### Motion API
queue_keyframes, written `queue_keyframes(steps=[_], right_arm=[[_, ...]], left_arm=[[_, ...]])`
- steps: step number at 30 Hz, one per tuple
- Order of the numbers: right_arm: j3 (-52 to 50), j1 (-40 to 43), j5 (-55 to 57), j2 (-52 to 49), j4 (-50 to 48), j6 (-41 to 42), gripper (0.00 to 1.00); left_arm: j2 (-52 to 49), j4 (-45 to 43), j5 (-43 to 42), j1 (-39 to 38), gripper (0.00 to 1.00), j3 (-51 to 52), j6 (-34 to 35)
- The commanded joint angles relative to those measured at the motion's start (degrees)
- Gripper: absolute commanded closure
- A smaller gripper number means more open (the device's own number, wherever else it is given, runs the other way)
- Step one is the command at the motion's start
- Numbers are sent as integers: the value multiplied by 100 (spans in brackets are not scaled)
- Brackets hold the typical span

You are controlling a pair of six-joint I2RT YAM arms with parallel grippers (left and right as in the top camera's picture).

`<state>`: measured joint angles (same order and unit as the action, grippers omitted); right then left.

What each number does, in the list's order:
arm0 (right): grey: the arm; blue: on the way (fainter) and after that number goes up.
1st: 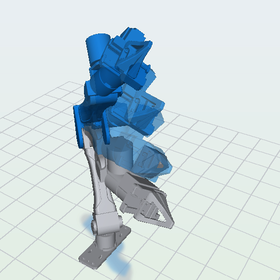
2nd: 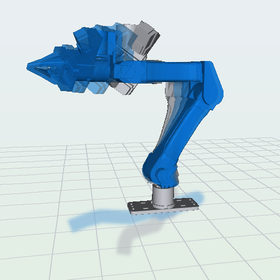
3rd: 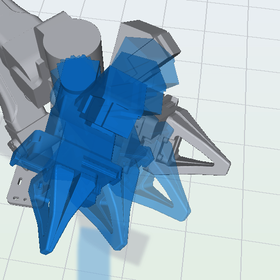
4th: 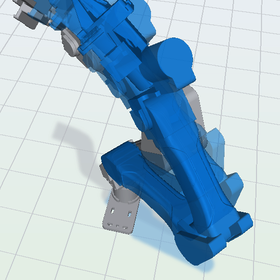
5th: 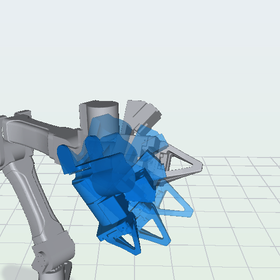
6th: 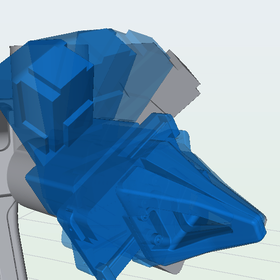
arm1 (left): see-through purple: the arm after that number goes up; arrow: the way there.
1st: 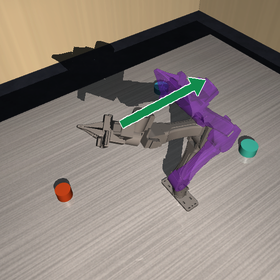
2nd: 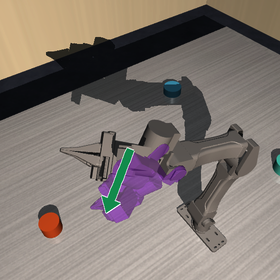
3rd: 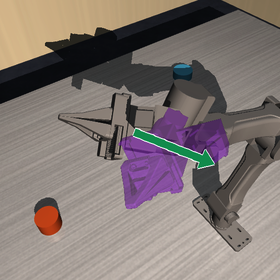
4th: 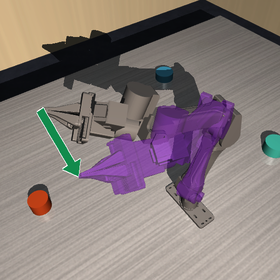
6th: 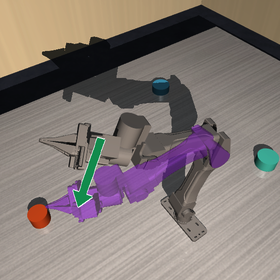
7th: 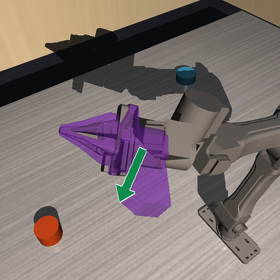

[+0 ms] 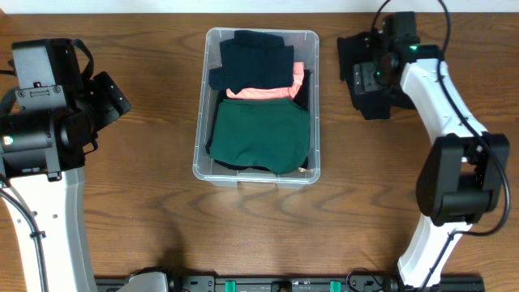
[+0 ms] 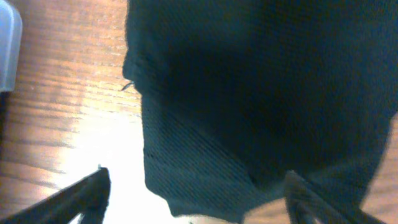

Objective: Pack container
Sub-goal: 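Move the right gripper back right to the black garment, then grasp the black garment on the table with the right gripper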

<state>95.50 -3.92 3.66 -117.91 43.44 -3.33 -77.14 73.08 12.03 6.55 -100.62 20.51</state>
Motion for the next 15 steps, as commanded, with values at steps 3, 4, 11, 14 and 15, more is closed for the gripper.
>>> queue_keyframes(steps=[3,4,11,14,15], right_arm=[[-7,122,382,-238,-361,490,59],[-7,160,352,-240,-507,575,58],[-7,299,-98,-356,-1340,651,35],[-7,297,-116,-592,-1526,684,34],[-7,289,-111,-693,-1569,763,36]], left_arm=[[-24,4,68,28,2,-22,-98],[-24,2,68,28,2,-22,-98],[-24,2,68,28,2,-22,-98],[-24,2,68,28,2,-22,-98],[-24,2,66,28,2,-22,-98]])
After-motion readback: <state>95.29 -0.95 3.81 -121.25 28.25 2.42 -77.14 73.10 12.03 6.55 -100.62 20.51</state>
